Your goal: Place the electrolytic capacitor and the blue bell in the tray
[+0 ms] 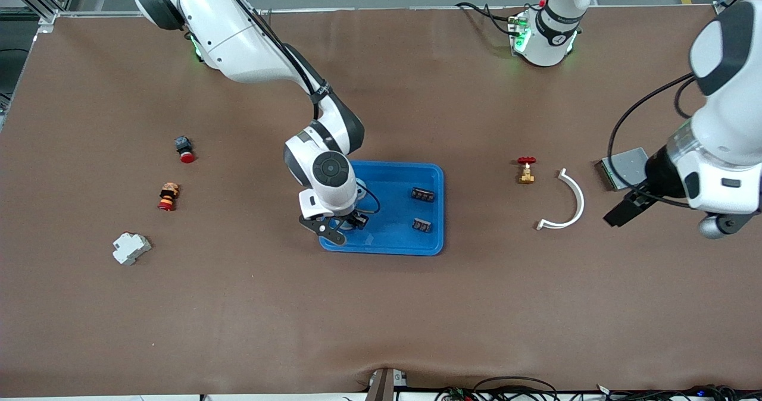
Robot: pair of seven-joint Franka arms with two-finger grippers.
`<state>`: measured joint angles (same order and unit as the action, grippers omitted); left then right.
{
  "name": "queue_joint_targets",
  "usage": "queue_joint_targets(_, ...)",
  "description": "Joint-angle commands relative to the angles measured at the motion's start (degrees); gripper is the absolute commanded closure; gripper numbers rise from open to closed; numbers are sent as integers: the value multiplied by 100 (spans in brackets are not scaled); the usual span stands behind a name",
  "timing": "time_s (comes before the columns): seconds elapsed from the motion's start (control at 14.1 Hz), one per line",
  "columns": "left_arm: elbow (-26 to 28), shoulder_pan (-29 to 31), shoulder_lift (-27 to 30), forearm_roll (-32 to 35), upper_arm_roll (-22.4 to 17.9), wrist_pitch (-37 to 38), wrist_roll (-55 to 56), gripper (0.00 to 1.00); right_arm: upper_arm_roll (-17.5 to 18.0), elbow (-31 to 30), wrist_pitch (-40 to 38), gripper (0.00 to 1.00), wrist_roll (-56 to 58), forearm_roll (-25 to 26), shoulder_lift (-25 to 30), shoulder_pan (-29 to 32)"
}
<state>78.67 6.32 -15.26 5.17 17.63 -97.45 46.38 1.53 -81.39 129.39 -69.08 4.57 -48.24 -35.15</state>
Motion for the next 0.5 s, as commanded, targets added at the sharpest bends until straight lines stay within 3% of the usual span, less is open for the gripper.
queue_joint_targets(0.0,175,133,435,-17,4,428,-356,0,-56,273,-28,100,-255,140,-194,-98)
queue_joint_targets(0.43,184,484,1024,-26,29,613,-2061,0,-109,335,-10,100,-378,219,-283,-203)
